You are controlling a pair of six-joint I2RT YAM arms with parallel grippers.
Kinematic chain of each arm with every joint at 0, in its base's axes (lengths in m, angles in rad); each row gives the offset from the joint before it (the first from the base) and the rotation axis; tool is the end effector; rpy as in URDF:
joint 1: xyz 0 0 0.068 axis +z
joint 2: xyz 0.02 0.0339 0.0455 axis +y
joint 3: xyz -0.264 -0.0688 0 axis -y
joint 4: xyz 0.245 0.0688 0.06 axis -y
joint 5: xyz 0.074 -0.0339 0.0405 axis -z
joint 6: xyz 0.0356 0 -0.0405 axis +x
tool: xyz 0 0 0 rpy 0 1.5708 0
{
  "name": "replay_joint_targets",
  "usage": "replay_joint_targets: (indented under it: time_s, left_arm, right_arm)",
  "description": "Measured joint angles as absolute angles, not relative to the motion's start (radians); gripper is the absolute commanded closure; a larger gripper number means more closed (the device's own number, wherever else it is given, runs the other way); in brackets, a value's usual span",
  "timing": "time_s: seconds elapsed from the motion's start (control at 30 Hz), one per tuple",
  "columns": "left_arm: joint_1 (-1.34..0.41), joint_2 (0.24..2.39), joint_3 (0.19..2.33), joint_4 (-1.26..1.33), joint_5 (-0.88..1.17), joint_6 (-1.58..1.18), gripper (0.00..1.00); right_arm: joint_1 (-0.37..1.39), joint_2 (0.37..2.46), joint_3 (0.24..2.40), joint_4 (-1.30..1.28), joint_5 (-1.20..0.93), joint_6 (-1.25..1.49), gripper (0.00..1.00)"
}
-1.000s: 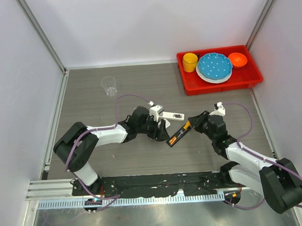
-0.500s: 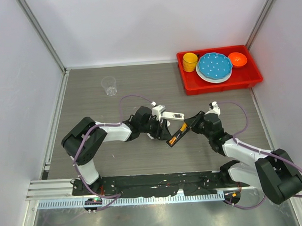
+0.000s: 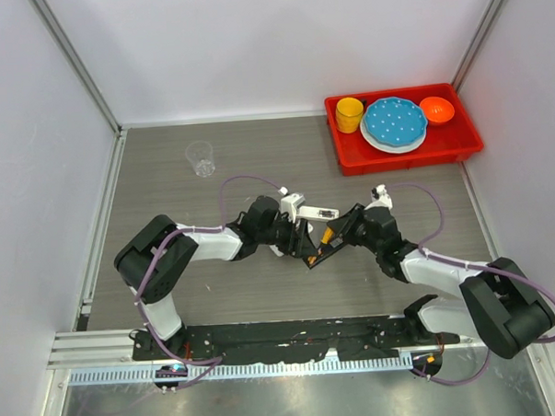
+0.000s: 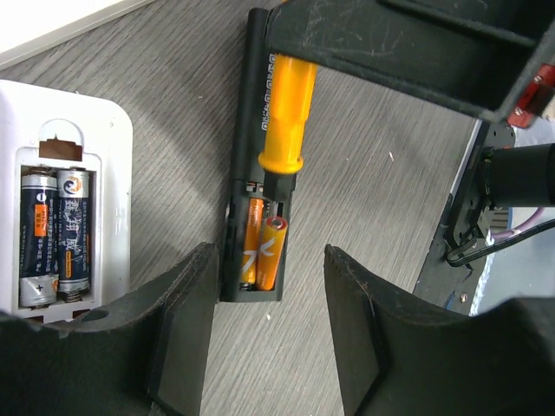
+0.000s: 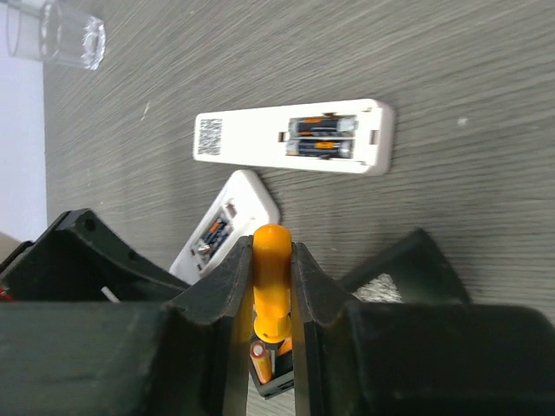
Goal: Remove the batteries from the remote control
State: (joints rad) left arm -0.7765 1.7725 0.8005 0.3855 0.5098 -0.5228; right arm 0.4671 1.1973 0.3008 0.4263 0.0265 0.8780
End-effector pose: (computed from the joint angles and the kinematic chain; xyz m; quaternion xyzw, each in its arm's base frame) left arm 0.2361 -0.2563 0.1454 0.2261 0.8309 -0.4536 0.2297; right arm 0.1979 0.0988 0.1557 0.1807 0.8330 0.3169 0.4161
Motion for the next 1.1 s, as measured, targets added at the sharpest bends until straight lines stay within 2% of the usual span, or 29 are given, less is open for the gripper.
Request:
replay_joint_targets:
  time_s: [0.37,0.77,1.1]
  left_arm:
    - [-0.776,1.766,0.798,0.384,0.495,-0.520,0.46]
    - [-0.776,1.543,0.773,0.289,0.394,-0.461,0.46]
    - [-0.776,1.541,0.757,0.268,0.394,-0.455,0.46]
  right_arm:
    - [0.558,1.255,0.385,0.443,0.036,0.870,0.99]
    - [0.607,1.434,0.472,0.471,0.013,0.863,0.99]
    - [0.582,1.346,0.512,0.407,0.045,0.815,0.99]
